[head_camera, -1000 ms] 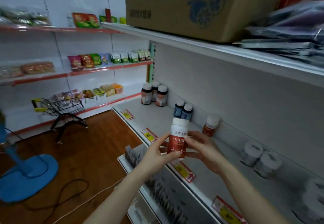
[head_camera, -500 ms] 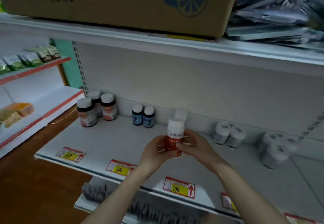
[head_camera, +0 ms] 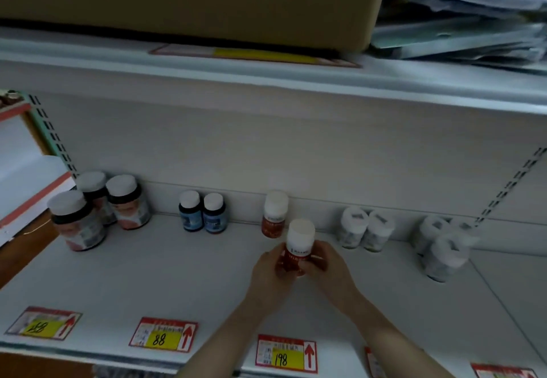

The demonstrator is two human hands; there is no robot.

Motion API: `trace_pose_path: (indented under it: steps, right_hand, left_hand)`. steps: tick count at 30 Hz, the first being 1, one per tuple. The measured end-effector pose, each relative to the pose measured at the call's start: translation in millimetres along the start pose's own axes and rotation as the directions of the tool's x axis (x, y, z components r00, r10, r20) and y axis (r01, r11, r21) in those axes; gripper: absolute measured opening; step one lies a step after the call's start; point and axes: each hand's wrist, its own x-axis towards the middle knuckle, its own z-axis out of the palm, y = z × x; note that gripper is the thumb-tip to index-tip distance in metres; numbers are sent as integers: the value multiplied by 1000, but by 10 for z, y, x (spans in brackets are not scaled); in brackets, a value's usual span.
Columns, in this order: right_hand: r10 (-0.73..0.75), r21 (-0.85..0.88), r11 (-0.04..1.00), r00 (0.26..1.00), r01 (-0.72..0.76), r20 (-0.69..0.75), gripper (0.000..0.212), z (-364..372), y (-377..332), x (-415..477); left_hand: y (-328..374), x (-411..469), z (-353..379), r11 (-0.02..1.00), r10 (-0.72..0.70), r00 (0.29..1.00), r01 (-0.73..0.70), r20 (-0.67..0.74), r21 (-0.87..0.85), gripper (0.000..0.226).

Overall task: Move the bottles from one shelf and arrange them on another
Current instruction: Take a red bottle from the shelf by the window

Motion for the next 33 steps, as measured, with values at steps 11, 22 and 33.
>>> trace_pose_path:
  steps: [11, 22, 33]
  right_hand:
    - [5, -17, 1000, 1000, -5, -7, 48, 11, -31, 523]
    - [-6, -25, 1000, 1000, 7, 17, 45, 41, -39, 697]
    - [-14, -95, 995, 1000, 15, 16, 48, 59, -73, 635]
  left_hand:
    - [36, 368, 81, 989, -43, 999, 44, -10, 141, 15]
    - [32, 443, 108, 987, -55, 998, 60, -36, 151, 28]
    - [23, 389, 39, 987, -95, 995, 97, -28, 127, 26]
